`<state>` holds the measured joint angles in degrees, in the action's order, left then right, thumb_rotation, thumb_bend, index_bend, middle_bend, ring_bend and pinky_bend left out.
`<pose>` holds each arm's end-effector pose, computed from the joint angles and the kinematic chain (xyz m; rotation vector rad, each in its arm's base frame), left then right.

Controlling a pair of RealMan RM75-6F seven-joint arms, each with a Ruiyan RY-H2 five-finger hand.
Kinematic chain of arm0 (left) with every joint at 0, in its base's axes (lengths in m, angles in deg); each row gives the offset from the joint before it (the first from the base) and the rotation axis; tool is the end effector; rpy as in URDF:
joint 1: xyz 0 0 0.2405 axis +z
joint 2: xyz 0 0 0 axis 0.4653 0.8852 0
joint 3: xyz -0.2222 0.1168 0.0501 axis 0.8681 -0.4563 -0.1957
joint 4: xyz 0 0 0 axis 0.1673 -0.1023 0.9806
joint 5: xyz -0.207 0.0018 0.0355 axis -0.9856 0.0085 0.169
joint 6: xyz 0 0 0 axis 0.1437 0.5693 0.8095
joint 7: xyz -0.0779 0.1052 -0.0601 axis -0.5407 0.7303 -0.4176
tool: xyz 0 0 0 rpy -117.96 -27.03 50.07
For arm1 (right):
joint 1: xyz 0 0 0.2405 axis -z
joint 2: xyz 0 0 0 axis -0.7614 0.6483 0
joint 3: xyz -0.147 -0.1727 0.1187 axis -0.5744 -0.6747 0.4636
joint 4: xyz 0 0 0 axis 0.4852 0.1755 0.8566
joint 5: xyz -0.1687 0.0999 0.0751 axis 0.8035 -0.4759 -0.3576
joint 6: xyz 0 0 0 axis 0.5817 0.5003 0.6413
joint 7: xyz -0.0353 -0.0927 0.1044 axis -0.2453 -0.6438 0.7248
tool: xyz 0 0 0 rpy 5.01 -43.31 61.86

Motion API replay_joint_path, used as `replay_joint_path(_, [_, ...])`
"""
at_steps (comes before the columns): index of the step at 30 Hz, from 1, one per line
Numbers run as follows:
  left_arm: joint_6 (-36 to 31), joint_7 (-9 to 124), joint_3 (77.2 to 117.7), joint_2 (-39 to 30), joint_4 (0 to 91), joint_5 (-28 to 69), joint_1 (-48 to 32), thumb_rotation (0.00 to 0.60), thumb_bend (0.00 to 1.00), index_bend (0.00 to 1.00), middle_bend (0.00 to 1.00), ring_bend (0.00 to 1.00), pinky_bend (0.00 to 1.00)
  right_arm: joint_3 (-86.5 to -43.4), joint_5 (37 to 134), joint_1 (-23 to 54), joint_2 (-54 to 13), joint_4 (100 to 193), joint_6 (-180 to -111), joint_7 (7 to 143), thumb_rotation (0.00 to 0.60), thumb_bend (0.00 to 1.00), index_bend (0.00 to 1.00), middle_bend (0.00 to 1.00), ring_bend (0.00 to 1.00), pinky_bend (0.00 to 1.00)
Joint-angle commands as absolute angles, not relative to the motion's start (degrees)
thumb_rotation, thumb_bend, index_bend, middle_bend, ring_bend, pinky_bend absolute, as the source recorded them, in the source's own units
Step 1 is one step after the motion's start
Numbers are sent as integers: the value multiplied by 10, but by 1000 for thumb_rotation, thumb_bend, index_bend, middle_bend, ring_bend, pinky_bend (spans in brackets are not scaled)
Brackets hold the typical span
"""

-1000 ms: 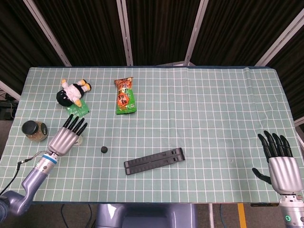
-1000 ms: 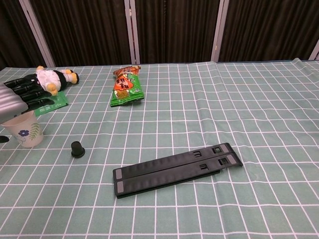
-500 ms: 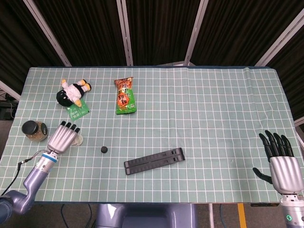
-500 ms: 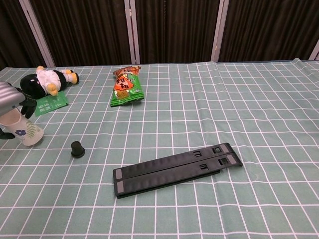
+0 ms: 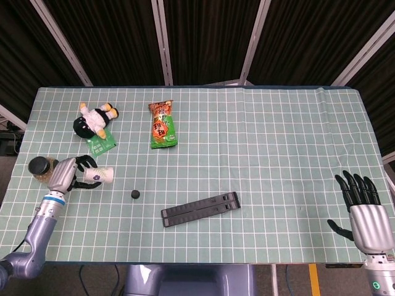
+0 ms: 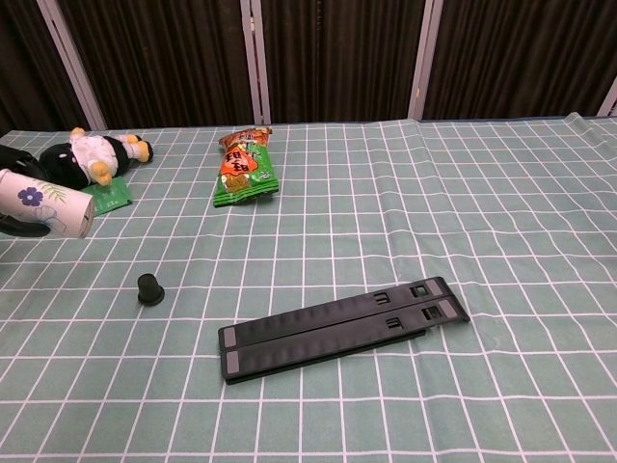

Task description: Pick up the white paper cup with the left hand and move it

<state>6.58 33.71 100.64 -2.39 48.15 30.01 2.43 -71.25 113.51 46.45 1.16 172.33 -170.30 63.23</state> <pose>-0.2947 0.3198 0.0566 -1.3044 -1.4788 -1.1011 -0.2773 -0.1735 0.1710 1.4166 -0.7479 0.9051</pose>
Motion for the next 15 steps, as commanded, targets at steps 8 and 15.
replay_joint_path(8, [178, 189, 1011, -22, 428, 286, 19, 600, 0, 487, 402, 368, 438, -711, 1130, 463, 13, 1723, -1700, 635, 600, 0, 0, 0, 0, 0])
replay_joint_path(15, [161, 198, 993, -25, 407, 327, 16, 600, 0, 0, 0, 0, 0, -711, 1127, 462, 12, 1726, -1697, 632, 600, 0, 0, 0, 0, 0])
